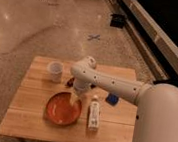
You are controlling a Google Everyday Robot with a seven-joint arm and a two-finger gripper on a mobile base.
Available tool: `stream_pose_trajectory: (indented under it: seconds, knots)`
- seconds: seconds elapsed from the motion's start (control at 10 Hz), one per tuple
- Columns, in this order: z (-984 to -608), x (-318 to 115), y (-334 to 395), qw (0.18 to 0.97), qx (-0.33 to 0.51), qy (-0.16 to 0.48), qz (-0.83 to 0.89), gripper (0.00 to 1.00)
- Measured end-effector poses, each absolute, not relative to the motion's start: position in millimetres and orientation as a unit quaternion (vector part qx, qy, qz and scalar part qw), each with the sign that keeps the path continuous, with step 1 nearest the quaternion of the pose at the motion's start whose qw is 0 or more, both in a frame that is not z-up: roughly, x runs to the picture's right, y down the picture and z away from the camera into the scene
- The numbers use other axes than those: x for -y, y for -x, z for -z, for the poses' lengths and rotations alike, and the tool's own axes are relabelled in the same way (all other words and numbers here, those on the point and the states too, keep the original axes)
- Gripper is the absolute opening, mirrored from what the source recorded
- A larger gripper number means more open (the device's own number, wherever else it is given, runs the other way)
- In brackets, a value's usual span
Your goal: Pick up the ceramic bowl
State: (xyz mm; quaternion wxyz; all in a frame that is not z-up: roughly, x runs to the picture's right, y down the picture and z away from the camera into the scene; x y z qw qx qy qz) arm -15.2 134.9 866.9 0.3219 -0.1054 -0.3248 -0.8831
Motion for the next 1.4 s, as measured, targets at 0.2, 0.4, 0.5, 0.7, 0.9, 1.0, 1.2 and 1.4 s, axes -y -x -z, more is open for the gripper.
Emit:
stream_pose_trajectory:
  seconds: [0.2, 0.4, 0.5, 0.7, 0.9, 1.0, 1.2, 1.4]
  knots:
    - [-873.9, -137.9, 7.6, 0.329, 0.326, 0.108, 0.880, 0.80]
    - [-879.9, -145.4, 4.8, 0.329, 0.330, 0.109, 0.878, 0.80]
    - [-880.7, -149.4, 4.6, 0.326, 0.331, 0.110, 0.879, 0.80]
    - [-880.2, -157.2, 10.5, 0.319, 0.331, 0.110, 0.881, 0.79]
    - [-878.7, -163.5, 16.1, 0.312, 0.328, 0.110, 0.885, 0.65]
    - [-877.5, -167.2, 20.2, 0.307, 0.326, 0.109, 0.887, 0.53]
    - [-875.5, -170.0, 24.4, 0.303, 0.323, 0.108, 0.890, 0.33]
    - [-873.9, -168.7, 24.7, 0.305, 0.319, 0.107, 0.891, 0.10]
